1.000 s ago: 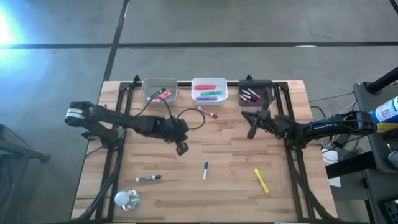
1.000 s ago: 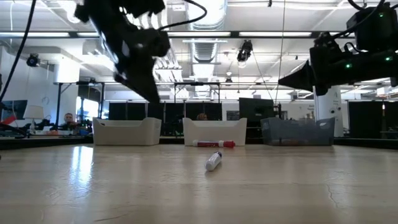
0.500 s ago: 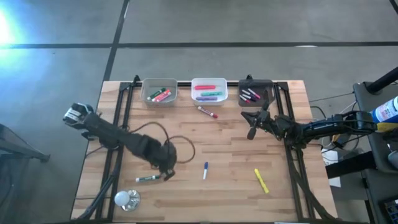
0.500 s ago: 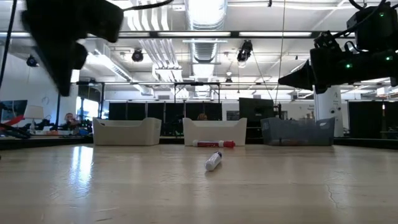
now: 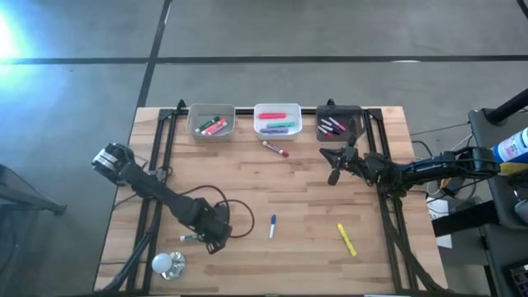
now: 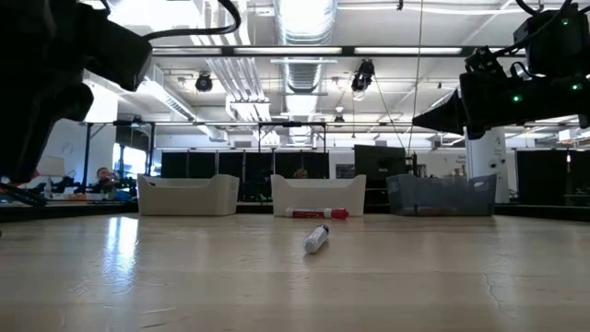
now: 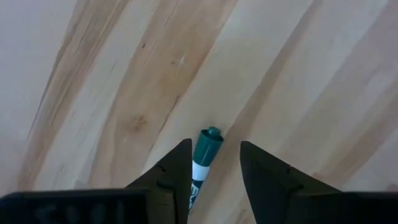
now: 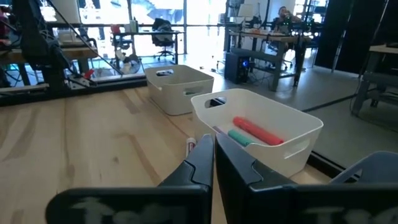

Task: Pick & Place Markers
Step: Put the dark green marker pen into the gray bin

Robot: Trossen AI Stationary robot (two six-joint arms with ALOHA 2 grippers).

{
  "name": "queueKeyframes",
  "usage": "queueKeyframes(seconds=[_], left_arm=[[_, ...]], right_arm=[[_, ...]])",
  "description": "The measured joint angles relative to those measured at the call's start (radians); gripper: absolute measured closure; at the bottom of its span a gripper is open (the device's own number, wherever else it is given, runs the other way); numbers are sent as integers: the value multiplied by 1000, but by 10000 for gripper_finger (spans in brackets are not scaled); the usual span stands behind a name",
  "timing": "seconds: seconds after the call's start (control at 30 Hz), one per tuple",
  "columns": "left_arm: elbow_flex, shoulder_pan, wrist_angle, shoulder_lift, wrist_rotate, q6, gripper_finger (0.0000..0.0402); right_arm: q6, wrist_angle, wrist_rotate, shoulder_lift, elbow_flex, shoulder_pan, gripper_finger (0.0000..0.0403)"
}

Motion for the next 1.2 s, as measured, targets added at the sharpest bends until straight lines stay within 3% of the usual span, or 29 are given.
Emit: queueKeyframes(seconds=[0.73, 1.0, 1.2], left_arm=[[0, -25, 6, 181, 46, 28, 278], [-9, -22, 3, 204, 70, 18, 351], [-23, 34, -94, 98, 5, -35, 352]], right_arm=[[0, -16, 0, 0, 0, 0, 390], [0, -18, 0, 0, 0, 0, 390], [0, -20, 0, 0, 0, 0, 390]])
